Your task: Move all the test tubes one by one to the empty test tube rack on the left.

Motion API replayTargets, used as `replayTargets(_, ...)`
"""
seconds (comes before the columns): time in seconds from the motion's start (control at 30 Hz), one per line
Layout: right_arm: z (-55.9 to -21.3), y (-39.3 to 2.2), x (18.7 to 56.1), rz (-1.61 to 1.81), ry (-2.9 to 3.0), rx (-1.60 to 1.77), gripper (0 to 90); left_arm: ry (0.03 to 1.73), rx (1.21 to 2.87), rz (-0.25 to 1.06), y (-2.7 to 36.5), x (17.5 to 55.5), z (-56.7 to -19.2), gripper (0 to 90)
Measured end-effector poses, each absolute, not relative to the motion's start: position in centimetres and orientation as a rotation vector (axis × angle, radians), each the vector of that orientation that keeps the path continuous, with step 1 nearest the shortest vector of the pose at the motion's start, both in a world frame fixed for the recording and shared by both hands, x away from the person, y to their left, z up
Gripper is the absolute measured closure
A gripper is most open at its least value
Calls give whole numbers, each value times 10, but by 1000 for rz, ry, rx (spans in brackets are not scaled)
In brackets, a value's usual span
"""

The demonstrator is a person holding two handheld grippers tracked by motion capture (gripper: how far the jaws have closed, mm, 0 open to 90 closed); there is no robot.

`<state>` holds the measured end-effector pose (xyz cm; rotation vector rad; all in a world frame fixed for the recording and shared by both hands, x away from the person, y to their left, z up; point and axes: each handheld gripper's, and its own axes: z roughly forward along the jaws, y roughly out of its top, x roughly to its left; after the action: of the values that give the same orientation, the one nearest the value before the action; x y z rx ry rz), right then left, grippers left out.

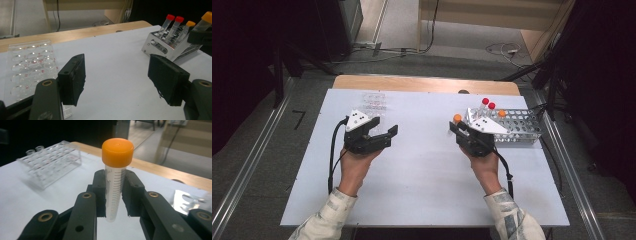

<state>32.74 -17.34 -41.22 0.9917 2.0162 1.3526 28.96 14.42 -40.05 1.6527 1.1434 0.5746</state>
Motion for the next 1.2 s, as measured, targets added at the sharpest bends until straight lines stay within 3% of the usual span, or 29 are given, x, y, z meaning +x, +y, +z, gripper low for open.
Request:
replayTargets(0.73,-443,-110,306,1397,2231,875,709,1012,1729,503,97,278,-407,325)
replayTargets(1.2,-444,-95,295,1412,2287,807,708,931,1778,502,81,272,-413,586)
